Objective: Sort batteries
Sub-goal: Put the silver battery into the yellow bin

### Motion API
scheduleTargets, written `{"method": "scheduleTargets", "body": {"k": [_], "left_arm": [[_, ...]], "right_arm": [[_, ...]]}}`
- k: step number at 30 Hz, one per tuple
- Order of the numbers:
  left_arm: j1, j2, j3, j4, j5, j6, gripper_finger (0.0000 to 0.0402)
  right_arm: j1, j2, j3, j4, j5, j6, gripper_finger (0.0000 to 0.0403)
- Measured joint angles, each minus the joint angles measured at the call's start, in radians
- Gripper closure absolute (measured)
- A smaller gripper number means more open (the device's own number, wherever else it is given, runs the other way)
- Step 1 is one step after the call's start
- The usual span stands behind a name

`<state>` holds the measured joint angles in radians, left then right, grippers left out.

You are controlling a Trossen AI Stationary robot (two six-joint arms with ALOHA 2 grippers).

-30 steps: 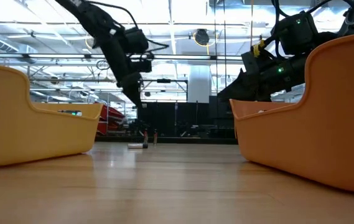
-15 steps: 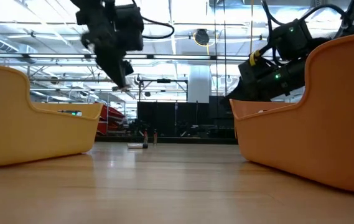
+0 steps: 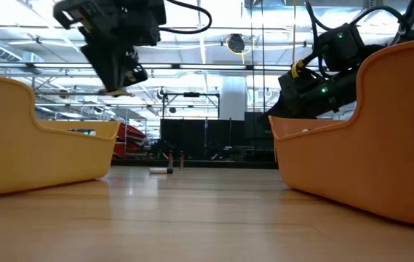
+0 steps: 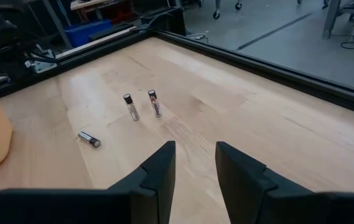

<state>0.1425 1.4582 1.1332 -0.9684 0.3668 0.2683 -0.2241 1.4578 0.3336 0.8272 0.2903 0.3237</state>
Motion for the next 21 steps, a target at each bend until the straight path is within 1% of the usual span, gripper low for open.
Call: {"method": "scheduleTargets", "body": {"k": [3,6,10,15,21], "left_arm": [[-0.036,-0.002,-0.027,-0.025,0.011,-0.048,0.0382],[-0.07,-0.017,-0.083,-0.033,0.031,-0.092,0.0382],[-0.105,-0.034,-0.152,-0.02,0.033,-0.146,0.0382],[-0.159,-0.066,-0.208,-0.01,0.022,-0.221,0.0382],[-0.234,-0.102,-0.251,0.003,-0.022,-0.291,0.0382]], "right_arm": [[0.0,0.0,0.0,-0.001,0.002,0.004,0.0298],[0.0,0.0,0.0,-0.019,-0.002,0.022,0.0298],[0.0,0.0,0.0,-0.064,-0.005,0.037,0.0298],[0.001,0.0,0.0,-0.068,-0.004,0.057,0.0298],[0.019,0.0,0.0,-0.069,-0.002,0.072,0.0298]]}}
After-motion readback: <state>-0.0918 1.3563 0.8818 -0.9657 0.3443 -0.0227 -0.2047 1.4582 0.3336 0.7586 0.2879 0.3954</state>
